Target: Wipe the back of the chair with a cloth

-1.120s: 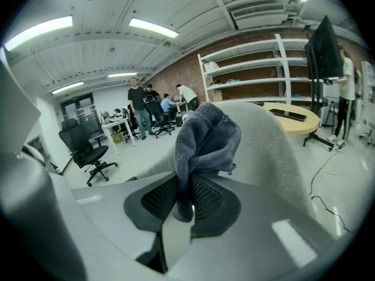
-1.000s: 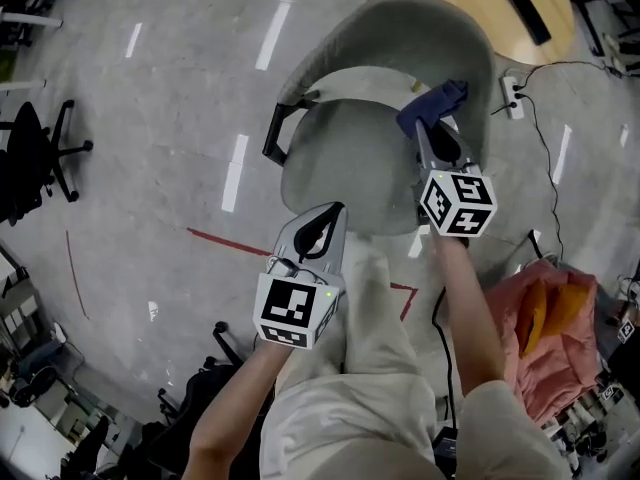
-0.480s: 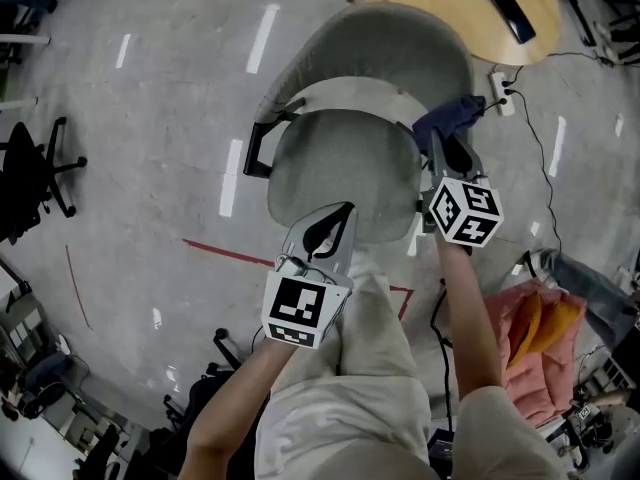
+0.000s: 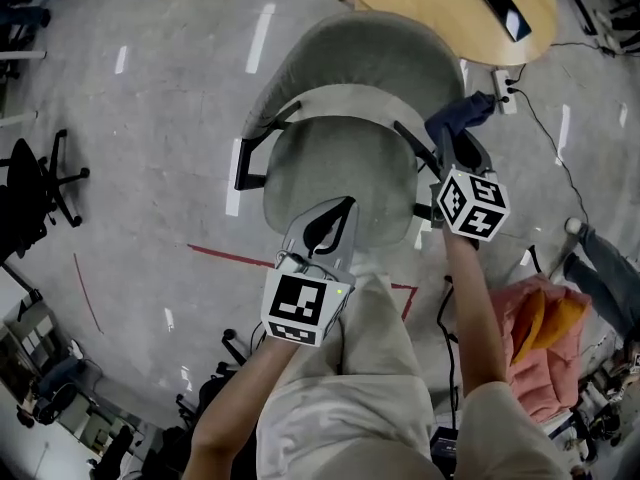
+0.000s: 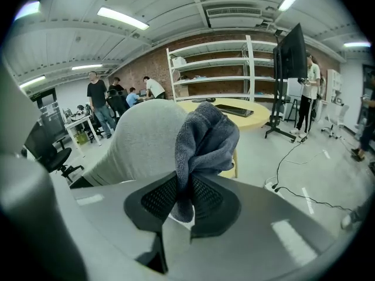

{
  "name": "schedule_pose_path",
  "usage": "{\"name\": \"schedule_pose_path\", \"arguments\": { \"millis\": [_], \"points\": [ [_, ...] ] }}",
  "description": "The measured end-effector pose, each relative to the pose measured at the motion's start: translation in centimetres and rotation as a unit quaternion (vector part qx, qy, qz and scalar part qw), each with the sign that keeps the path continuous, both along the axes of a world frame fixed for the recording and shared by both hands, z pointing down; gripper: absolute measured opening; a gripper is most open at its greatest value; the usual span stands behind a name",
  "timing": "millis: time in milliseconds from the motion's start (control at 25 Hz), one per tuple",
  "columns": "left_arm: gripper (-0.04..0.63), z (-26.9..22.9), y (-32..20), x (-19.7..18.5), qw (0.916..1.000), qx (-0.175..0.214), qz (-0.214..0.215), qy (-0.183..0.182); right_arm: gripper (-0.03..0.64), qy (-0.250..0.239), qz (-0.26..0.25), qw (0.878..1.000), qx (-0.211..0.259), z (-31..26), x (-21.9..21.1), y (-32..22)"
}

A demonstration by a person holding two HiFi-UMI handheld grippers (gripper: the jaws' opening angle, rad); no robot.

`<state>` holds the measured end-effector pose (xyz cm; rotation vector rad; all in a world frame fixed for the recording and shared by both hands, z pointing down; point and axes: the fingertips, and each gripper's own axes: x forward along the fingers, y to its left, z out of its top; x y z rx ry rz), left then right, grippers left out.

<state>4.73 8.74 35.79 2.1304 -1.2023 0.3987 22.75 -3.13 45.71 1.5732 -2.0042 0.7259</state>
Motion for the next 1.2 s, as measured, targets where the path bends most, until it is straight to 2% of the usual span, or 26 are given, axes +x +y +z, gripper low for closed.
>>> {"name": "schedule_pose_path", "arguments": {
  "millis": [200, 360, 560, 1200],
  "points": [
    [0.001, 1.0, -0.9, 1.0, 0.9998, -0.017, 0.001, 0.004, 0.078, -0.001, -0.012, 1.000, -0.005, 0.9, -0.1, -1.0],
    [0.001, 1.1, -1.9, 1.2, 0.9999, -0.011, 0.000, 0.002, 0.078, 0.000, -0.028, 1.000, -0.010, 1.3, -0.9, -1.7],
    [0.001, 1.5, -3.0, 0.8, 0.9997, -0.021, -0.013, 0.008, 0.078, -0.006, -0.038, 0.999, -0.023, 1.5, -2.0, -2.6],
    [0.001, 0.8, -4.3, -0.9, 0.9988, -0.009, -0.049, -0.001, 0.078, -0.014, -0.092, 0.995, -0.044, 1.7, -5.9, -4.7]
  ]
}}
